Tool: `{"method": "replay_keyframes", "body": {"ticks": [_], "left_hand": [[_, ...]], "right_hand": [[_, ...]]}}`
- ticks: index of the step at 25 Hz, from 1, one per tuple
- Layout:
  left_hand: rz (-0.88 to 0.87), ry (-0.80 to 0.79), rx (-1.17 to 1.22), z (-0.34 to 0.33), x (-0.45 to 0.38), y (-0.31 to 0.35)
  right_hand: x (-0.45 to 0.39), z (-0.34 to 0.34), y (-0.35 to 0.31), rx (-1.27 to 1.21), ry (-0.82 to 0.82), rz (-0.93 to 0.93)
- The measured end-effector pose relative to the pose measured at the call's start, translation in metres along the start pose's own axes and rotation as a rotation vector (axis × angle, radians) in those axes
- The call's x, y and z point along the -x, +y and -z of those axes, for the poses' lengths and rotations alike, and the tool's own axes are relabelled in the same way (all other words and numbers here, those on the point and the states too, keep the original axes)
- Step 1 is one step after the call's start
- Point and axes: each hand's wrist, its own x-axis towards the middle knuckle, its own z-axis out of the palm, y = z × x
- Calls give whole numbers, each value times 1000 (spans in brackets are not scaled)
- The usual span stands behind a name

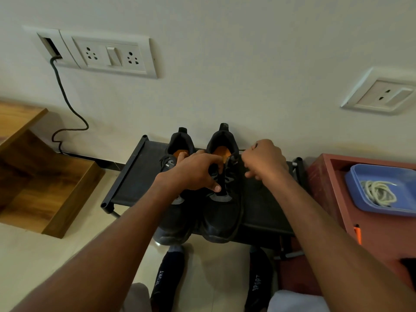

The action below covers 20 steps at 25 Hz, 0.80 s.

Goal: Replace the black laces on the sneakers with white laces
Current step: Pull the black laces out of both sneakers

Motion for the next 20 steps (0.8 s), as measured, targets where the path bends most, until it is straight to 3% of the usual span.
{"method": "replay_keyframes", "body": {"ticks": [3,4,7,10,20], "left_hand": [[35,46,48,-3,0,5],[51,85,71,-5,-1,6],[107,144,141,-6,-3,10],[157,171,206,-6,-6,13],[204,232,313,-5,-5,19]], "right_hand": [[0,9,7,498,-55,145],[-2,8,9,515,-108,182],[-5,7,7,267,-365,349],[0,-2,8,321,-521,426],[6,-18,21,441,-428,396]]}}
